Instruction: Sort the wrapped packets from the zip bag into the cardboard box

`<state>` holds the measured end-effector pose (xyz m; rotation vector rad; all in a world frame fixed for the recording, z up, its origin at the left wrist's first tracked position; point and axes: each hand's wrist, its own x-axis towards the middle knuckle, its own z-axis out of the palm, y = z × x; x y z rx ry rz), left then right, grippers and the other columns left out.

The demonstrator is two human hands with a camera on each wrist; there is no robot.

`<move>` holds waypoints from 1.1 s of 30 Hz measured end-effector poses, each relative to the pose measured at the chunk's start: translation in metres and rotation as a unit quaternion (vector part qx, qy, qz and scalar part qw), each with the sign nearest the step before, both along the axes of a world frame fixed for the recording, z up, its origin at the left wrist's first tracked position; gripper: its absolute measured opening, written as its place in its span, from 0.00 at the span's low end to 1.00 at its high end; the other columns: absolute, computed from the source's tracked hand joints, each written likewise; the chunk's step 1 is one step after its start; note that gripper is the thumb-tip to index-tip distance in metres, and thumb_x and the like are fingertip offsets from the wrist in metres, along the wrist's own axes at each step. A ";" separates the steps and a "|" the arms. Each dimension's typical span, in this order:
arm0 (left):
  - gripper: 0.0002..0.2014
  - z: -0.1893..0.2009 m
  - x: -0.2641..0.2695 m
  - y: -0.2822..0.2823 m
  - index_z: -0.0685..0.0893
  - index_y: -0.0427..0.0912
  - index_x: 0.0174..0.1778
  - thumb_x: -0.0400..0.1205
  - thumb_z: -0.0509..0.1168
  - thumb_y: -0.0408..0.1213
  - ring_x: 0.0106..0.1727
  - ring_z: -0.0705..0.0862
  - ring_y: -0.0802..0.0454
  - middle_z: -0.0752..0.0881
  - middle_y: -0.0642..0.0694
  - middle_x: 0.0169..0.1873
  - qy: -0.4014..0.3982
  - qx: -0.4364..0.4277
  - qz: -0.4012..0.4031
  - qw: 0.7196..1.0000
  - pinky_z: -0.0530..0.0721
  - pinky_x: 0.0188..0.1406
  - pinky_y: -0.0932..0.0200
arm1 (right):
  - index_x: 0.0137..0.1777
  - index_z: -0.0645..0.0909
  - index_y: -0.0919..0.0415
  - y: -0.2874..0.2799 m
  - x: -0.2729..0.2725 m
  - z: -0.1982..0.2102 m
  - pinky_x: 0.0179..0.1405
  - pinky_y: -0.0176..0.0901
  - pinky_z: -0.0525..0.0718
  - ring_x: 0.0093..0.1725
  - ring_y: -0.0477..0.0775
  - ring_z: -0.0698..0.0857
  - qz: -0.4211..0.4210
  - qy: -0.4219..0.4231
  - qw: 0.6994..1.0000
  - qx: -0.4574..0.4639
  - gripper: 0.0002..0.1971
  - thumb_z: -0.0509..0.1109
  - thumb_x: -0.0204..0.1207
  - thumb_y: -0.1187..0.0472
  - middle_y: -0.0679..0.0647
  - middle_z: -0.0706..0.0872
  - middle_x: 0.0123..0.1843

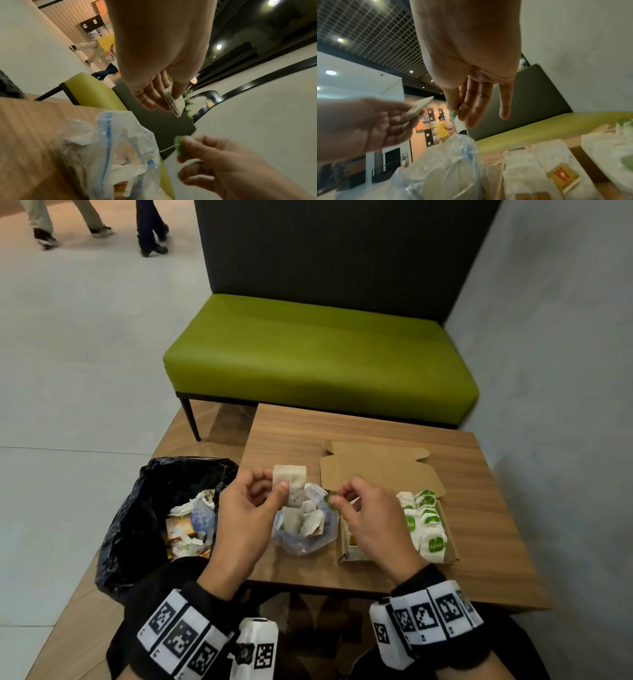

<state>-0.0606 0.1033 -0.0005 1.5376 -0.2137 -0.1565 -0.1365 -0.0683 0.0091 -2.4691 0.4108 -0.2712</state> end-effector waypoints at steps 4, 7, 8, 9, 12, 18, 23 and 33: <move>0.09 0.011 -0.006 -0.005 0.84 0.35 0.56 0.81 0.69 0.26 0.46 0.92 0.50 0.92 0.41 0.43 0.013 -0.057 -0.020 0.998 0.88 0.45 0.62 | 0.76 0.70 0.41 0.011 -0.002 -0.007 0.66 0.45 0.79 0.67 0.39 0.79 0.073 0.044 0.991 0.099 0.32 0.76 0.73 0.43 0.37 0.80 0.69; 0.07 0.017 -0.009 -0.007 0.85 0.32 0.54 0.80 0.69 0.25 0.45 0.92 0.48 0.92 0.40 0.43 0.030 -0.096 -0.031 0.994 0.88 0.45 0.61 | 0.77 0.72 0.45 0.024 -0.003 -0.002 0.70 0.43 0.79 0.70 0.36 0.80 0.101 -0.017 0.949 0.299 0.33 0.80 0.73 0.53 0.40 0.84 0.68; 0.07 0.020 -0.010 -0.008 0.85 0.31 0.54 0.80 0.69 0.25 0.45 0.92 0.48 0.92 0.39 0.43 0.032 -0.107 -0.034 0.993 0.88 0.45 0.61 | 0.74 0.75 0.48 0.028 -0.003 -0.001 0.69 0.45 0.81 0.68 0.39 0.83 0.106 -0.036 0.938 0.328 0.29 0.80 0.74 0.57 0.43 0.87 0.66; 0.07 0.023 -0.011 -0.009 0.85 0.30 0.53 0.80 0.69 0.25 0.44 0.91 0.48 0.93 0.40 0.42 0.032 -0.116 -0.036 0.992 0.88 0.44 0.61 | 0.70 0.79 0.50 0.030 -0.002 -0.001 0.68 0.49 0.83 0.66 0.43 0.85 0.107 -0.057 0.933 0.340 0.24 0.79 0.75 0.60 0.46 0.89 0.62; 0.04 0.034 -0.011 -0.011 0.84 0.29 0.49 0.80 0.68 0.24 0.35 0.89 0.58 0.92 0.45 0.34 0.021 -0.130 -0.044 0.990 0.84 0.36 0.69 | 0.57 0.87 0.50 0.034 -0.003 -0.001 0.61 0.57 0.87 0.56 0.54 0.90 0.080 -0.100 0.923 0.362 0.11 0.75 0.77 0.65 0.53 0.93 0.52; 0.03 0.037 -0.017 -0.013 0.85 0.31 0.44 0.79 0.71 0.28 0.34 0.89 0.55 0.91 0.44 0.32 0.019 -0.099 -0.071 0.992 0.85 0.37 0.63 | 0.59 0.86 0.57 0.029 -0.025 0.005 0.52 0.48 0.89 0.51 0.59 0.91 0.052 -0.164 0.889 0.425 0.16 0.77 0.72 0.59 0.56 0.93 0.51; 0.05 0.022 -0.029 -0.023 0.88 0.35 0.47 0.77 0.74 0.30 0.44 0.91 0.43 0.92 0.38 0.40 0.046 -0.039 -0.115 0.992 0.88 0.43 0.56 | 0.52 0.89 0.54 0.014 -0.038 0.000 0.46 0.45 0.89 0.44 0.54 0.92 0.004 -0.192 0.911 0.365 0.11 0.77 0.75 0.70 0.52 0.94 0.46; 0.05 0.002 -0.065 -0.053 0.87 0.44 0.46 0.78 0.75 0.39 0.43 0.88 0.52 0.90 0.47 0.39 0.021 0.037 -0.128 0.991 0.88 0.45 0.60 | 0.45 0.89 0.58 0.006 -0.057 -0.030 0.41 0.49 0.83 0.42 0.51 0.84 -0.093 -0.278 0.950 -0.110 0.10 0.72 0.78 0.53 0.48 0.88 0.42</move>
